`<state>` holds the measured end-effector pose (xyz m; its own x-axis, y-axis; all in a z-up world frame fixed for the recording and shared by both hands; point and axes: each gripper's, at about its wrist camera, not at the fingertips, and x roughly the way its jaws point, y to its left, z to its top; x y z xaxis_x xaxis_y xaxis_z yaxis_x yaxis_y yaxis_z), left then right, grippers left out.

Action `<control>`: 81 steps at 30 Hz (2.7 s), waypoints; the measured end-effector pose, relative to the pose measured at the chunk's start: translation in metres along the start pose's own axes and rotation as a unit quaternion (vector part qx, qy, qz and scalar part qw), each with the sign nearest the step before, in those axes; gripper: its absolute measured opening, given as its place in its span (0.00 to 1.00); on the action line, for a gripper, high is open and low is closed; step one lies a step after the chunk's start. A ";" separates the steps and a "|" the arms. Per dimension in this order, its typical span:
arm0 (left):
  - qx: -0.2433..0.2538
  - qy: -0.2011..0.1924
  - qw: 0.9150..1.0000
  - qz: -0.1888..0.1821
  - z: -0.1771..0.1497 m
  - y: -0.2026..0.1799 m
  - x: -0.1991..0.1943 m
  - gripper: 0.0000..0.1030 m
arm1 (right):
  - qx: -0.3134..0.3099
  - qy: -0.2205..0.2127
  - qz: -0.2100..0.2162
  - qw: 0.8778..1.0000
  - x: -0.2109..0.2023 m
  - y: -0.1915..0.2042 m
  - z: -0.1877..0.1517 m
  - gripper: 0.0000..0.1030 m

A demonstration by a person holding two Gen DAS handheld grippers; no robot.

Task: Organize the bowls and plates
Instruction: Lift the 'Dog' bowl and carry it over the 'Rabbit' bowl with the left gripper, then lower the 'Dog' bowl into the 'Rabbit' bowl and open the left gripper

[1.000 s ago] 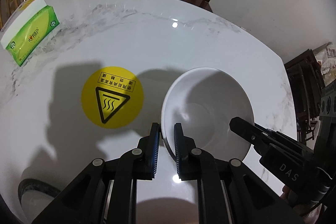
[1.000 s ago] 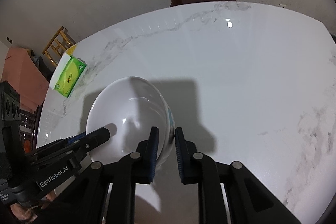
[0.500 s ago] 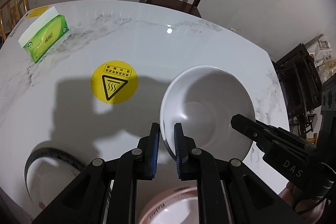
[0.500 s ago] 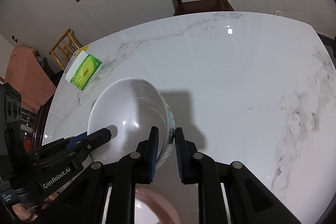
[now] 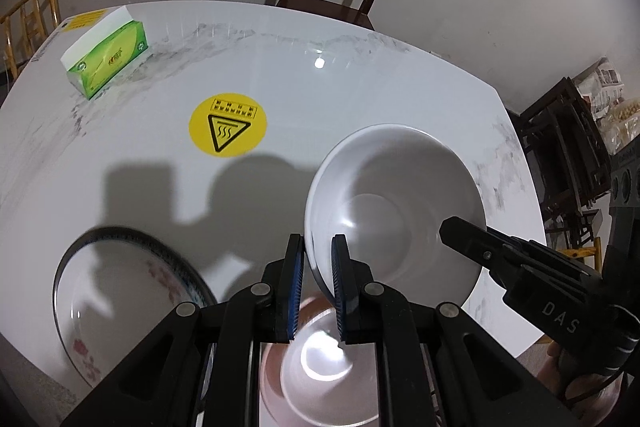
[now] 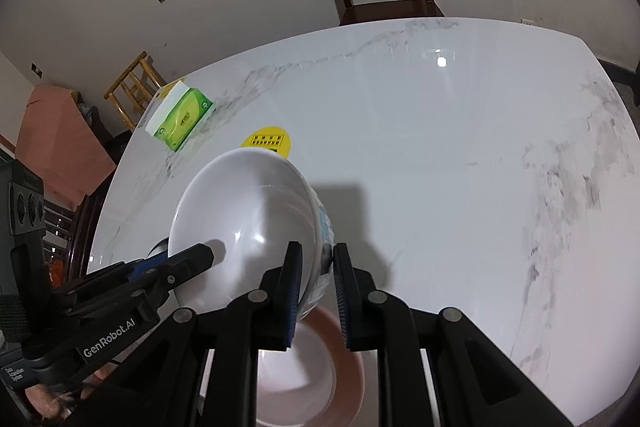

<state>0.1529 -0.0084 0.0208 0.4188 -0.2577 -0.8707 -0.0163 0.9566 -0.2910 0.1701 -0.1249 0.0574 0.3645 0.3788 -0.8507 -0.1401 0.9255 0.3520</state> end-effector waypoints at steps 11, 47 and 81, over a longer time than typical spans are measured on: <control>0.006 -0.001 1.000 -0.003 -0.034 -0.005 -0.016 0.11 | -0.002 0.003 0.003 1.000 -0.015 0.003 -0.036 0.16; -0.004 0.024 1.000 -0.001 -0.091 0.005 -0.017 0.11 | 0.013 0.042 -0.001 0.999 -0.001 0.007 -0.097 0.16; 0.000 0.018 1.000 0.014 -0.096 0.006 -0.003 0.11 | 0.013 0.037 -0.020 0.999 0.015 0.012 -0.097 0.20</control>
<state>0.0642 -0.0153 -0.0167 0.3851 -0.2347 -0.8925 -0.0277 0.9637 -0.2654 0.0847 -0.1071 0.0114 0.2995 0.3413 -0.8910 -0.1027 0.9399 0.3255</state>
